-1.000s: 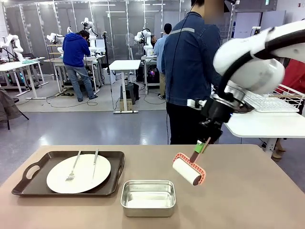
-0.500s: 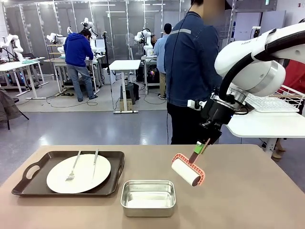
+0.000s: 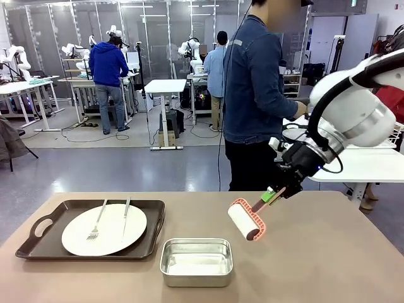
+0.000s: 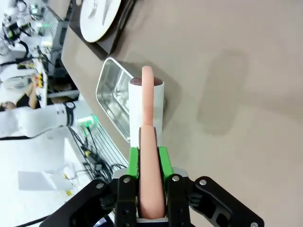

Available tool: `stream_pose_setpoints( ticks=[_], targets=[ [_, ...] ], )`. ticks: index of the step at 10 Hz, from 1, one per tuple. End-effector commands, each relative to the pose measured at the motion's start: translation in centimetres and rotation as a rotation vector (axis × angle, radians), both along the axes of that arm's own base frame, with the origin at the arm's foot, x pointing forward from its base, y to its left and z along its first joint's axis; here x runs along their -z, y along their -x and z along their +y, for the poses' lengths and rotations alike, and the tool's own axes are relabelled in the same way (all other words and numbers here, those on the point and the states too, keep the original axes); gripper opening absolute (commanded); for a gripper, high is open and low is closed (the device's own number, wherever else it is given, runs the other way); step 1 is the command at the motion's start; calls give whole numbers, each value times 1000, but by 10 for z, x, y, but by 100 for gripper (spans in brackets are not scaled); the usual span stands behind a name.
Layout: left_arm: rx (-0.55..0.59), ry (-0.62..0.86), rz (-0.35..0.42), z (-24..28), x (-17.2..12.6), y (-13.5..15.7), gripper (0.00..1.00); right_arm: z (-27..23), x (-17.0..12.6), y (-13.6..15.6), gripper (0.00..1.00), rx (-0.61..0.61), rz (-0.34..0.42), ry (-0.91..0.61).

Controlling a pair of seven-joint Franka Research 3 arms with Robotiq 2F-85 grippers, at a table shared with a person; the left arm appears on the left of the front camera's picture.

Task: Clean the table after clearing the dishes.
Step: When the left (or right) Handle tray is removed, use the left hand (or right hand) to clean the left (or right) side of the table with the Lint Roller.

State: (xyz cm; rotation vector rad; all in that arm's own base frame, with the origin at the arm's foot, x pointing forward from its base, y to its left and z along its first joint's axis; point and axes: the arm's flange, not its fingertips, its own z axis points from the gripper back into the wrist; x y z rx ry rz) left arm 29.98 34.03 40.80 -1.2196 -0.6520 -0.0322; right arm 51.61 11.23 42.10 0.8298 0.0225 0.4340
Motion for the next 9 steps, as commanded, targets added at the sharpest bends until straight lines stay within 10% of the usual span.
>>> stream_pose_setpoints(
  ticks=[1, 9],
  targets=[
    [2, 0, -1, 1, -2, 4, 100, 4, 21, -6, 21, 113, -6, -42],
    [2, 0, -1, 1, -2, 4, 100, -14, 104, -24, 21, 358, 59, -8]
  ],
)
